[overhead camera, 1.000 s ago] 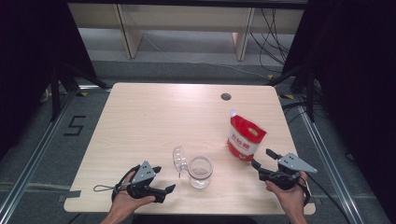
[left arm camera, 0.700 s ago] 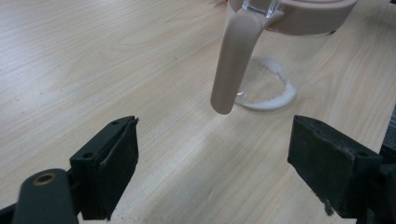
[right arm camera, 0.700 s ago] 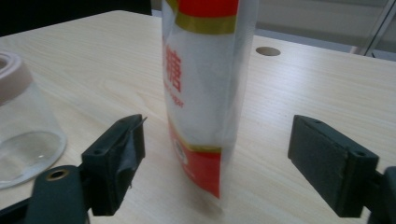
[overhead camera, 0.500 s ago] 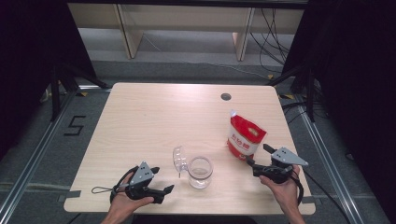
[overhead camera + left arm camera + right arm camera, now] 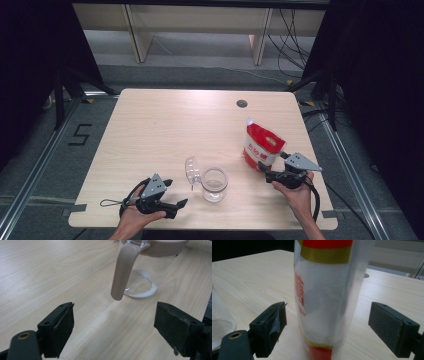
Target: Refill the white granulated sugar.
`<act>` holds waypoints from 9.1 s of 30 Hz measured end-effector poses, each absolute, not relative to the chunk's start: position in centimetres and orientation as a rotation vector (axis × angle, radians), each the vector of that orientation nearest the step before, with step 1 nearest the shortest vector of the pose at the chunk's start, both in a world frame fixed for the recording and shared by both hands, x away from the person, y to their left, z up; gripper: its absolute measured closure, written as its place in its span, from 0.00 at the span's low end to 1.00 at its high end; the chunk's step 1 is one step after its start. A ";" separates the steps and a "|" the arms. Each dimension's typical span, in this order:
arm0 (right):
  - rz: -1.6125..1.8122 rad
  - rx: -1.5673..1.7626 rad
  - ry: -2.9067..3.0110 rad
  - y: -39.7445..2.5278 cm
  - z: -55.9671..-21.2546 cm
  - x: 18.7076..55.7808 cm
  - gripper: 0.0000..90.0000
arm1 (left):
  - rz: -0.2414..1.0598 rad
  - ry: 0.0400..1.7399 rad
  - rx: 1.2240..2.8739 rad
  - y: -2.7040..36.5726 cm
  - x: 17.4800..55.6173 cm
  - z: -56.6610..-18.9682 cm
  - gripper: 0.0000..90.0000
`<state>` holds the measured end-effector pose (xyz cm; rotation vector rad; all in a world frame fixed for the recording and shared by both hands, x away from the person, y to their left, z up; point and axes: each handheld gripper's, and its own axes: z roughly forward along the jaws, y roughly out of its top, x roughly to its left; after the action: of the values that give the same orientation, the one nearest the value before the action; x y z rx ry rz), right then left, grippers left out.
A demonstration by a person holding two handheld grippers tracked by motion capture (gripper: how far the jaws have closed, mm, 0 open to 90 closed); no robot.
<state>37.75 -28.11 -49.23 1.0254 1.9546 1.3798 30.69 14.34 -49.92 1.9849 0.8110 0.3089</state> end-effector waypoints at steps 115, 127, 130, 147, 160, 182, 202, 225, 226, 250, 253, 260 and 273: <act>1.580 0.935 1.920 -26.9 -51.4 41.2 0.47 | 0.305 0.793 1.998 14.3 30.7 -49.9 0.18; 1.583 0.937 1.909 -26.8 -51.4 41.2 0.47 | 0.294 0.783 1.996 14.1 30.8 -50.0 0.18; 1.584 0.921 1.913 -26.9 -51.4 41.3 0.47 | 0.289 0.780 2.011 14.1 30.7 -50.0 0.18; 1.572 0.911 1.901 -26.4 -51.3 40.9 0.50 | 0.291 0.774 2.003 14.2 30.7 -50.0 0.18; 1.500 0.766 1.978 -26.6 -50.4 40.3 0.52 | 0.285 0.776 1.995 14.3 30.8 -49.9 0.18; 1.144 0.334 2.004 -24.9 -47.0 36.5 0.53 | 0.285 0.777 1.984 14.5 30.9 -49.9 0.18; 0.927 -0.006 2.001 -23.5 -45.8 33.3 0.53 | 0.289 0.780 1.988 14.5 30.9 -49.9 0.18; 0.698 -0.193 2.004 -23.1 -45.6 32.8 0.53 | 0.296 0.793 1.976 14.8 30.9 -49.9 0.18; 0.696 -0.207 1.998 -23.0 -45.7 32.9 0.53 | 0.298 0.789 1.979 14.8 30.9 -49.9 0.18; 0.431 -0.398 1.911 -21.9 -45.7 32.2 0.54 | 0.313 0.779 1.992 14.6 30.7 -49.8 0.18; 0.413 -0.420 1.891 -21.8 -45.2 32.1 0.54 | 0.308 0.778 1.989 14.6 30.8 -49.9 0.18; 0.359 -0.420 1.886 -21.5 -45.3 31.9 0.54 | 0.319 0.771 1.999 14.6 30.8 -49.9 0.18; 0.241 -0.543 1.813 -21.1 -44.5 32.0 0.55 | 0.313 0.773 2.004 14.6 30.8 -49.9 0.18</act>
<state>31.99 -21.08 -44.49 -0.5431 1.8129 0.2406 30.81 14.63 -49.87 2.0045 0.7725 0.3130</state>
